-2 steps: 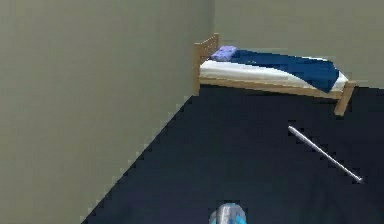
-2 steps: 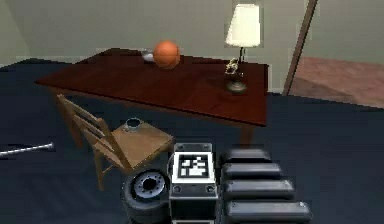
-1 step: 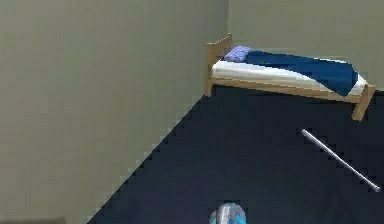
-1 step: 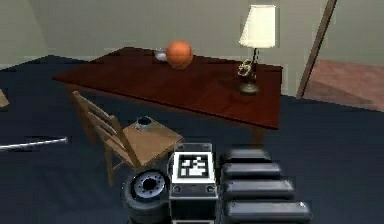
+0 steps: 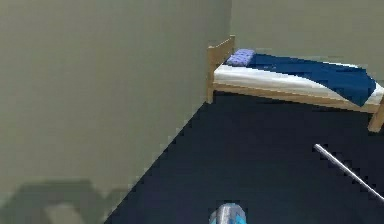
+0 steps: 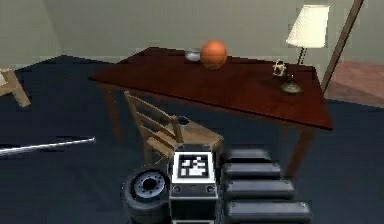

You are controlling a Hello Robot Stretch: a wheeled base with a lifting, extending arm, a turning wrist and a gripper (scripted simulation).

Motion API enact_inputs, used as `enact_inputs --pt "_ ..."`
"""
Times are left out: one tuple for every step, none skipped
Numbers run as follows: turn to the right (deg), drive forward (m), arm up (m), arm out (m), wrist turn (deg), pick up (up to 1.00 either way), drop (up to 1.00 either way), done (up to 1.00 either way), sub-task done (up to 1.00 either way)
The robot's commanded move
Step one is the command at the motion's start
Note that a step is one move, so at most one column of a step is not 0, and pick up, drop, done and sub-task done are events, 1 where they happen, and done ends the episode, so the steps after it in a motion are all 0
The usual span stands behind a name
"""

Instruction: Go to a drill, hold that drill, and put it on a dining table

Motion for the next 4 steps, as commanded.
enact_inputs --pt "21.0 0.0 0.0 0.0 0.0 0.0 0.0 0.0 0.0" --pt "0.0 0.9 0.0 0.0 0.0 0.0 0.0 0.0 0.0" --pt "45.0 0.0 0.0 0.0 0.0 0.0 0.0 0.0 0.0" --pt "21.0 0.0 0.0 0.0 0.0 0.0 0.0 0.0 0.0"
